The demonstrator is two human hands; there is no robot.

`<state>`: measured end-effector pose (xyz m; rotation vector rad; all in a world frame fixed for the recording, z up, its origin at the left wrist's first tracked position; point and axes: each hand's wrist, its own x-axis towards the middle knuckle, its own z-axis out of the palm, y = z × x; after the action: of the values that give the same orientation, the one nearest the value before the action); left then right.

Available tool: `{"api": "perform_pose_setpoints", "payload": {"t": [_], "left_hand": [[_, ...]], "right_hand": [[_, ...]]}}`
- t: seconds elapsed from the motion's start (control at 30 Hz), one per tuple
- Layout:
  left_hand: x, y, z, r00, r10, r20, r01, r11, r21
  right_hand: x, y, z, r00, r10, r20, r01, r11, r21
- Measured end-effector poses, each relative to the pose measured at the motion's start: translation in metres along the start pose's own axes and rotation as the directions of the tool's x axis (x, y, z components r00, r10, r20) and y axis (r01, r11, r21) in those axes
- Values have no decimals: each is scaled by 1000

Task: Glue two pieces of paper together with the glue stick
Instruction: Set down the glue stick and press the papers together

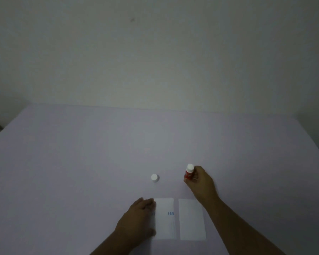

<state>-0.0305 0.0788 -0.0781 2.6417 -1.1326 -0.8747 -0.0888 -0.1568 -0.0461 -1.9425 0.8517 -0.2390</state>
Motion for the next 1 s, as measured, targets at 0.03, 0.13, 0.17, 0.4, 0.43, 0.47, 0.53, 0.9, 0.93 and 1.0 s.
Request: {"api": "perform_pose_setpoints", "payload": {"t": [0.03, 0.13, 0.17, 0.4, 0.43, 0.47, 0.53, 0.9, 0.93, 1.0], "left_hand": [[0, -1, 0, 1000, 3, -1, -3, 1000, -8], [-2, 0, 0, 1000, -4, -23, 3, 1000, -30], [-2, 0, 0, 1000, -3, -18, 3, 1000, -24], [-2, 4, -5, 1000, -23, -9, 22, 999, -45], [-3, 4, -6, 1000, -21, -7, 21, 999, -42], [-4, 5, -6, 1000, -18, -5, 18, 999, -37], [-5, 5, -7, 1000, -16, -4, 16, 999, -39], [-6, 7, -10, 1000, -23, -2, 23, 999, -47], [-6, 7, -9, 1000, -26, -5, 26, 998, -51], [-7, 8, -9, 1000, -30, -7, 30, 998, -48]], "right_hand": [[1, 4, 1, 1000, -11, -4, 11, 1000, -14], [0, 11, 2, 999, -35, -14, 34, 999, -41], [-1, 14, 3, 999, -33, -8, 33, 999, -35], [-4, 14, 6, 1000, -26, 10, 26, 999, 28], [-6, 14, 6, 1000, -20, 18, 20, 999, 38], [-7, 14, 5, 1000, -8, 24, 7, 999, 50], [-9, 11, 4, 1000, 14, 19, -15, 998, 57], [-100, 22, 13, 959, -133, 251, 216, 915, -342], [-109, 26, 15, 910, -185, 371, 333, 858, -390], [-119, 30, 17, 833, -283, 475, 501, 749, -433]]}}
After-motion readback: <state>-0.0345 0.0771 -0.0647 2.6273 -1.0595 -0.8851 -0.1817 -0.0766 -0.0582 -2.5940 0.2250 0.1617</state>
